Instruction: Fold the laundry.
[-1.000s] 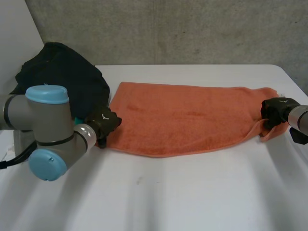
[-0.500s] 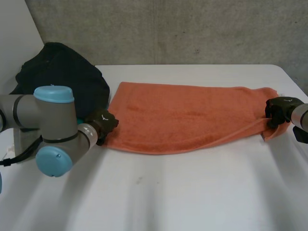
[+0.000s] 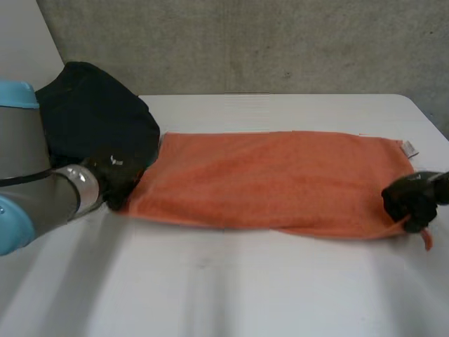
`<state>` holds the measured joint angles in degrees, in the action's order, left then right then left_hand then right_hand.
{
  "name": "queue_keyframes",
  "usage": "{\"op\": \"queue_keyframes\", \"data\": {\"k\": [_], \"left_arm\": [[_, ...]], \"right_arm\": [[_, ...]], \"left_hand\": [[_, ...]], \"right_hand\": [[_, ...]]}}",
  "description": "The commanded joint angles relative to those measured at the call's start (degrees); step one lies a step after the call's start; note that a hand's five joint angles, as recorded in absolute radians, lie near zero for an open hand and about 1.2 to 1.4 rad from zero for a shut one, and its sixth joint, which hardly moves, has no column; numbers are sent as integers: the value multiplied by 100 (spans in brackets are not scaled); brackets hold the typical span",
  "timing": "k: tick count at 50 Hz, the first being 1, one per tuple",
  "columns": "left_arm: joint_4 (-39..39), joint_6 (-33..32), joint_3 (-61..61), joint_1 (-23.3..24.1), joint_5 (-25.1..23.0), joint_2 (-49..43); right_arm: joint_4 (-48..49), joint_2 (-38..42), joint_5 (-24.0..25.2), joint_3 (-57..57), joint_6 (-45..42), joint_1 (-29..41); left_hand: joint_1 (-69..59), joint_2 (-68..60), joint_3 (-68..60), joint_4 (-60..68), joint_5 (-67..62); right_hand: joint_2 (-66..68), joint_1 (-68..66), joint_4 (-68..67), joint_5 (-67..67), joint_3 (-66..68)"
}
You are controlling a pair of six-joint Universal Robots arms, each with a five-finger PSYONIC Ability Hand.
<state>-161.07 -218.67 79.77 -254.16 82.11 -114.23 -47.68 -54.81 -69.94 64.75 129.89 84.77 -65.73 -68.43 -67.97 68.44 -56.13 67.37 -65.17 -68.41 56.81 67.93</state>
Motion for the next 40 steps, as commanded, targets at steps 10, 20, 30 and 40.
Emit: {"op": "queue_keyframes", "data": {"k": [10, 20, 30, 40], "left_arm": [[1281, -818, 610, -205, -520, 877], [550, 279, -2758, 226, 296, -1337], [-757, 1853, -6332, 349, 815, -1708], [-2209, 2347, -6054, 367, 1132, -1488]], "right_arm": [[-1183, -725, -73, 865, -2364, -602], [1046, 93, -169, -898, -809, -22], [4291, -38, -266, -2537, 1282, 145], [5982, -311, -144, -2116, 2735, 189]], "left_hand": [[-1427, -1157, -1203, 1156, -1387], [-1427, -1157, -1203, 1156, -1387], [-1427, -1157, -1203, 1156, -1387], [-1427, -1157, -1203, 1156, -1387]], "right_hand": [[1263, -1483, -1159, 1319, 1207], [1263, -1483, -1159, 1319, 1207], [1263, -1483, -1159, 1319, 1207], [1263, -1483, -1159, 1319, 1207]]}}
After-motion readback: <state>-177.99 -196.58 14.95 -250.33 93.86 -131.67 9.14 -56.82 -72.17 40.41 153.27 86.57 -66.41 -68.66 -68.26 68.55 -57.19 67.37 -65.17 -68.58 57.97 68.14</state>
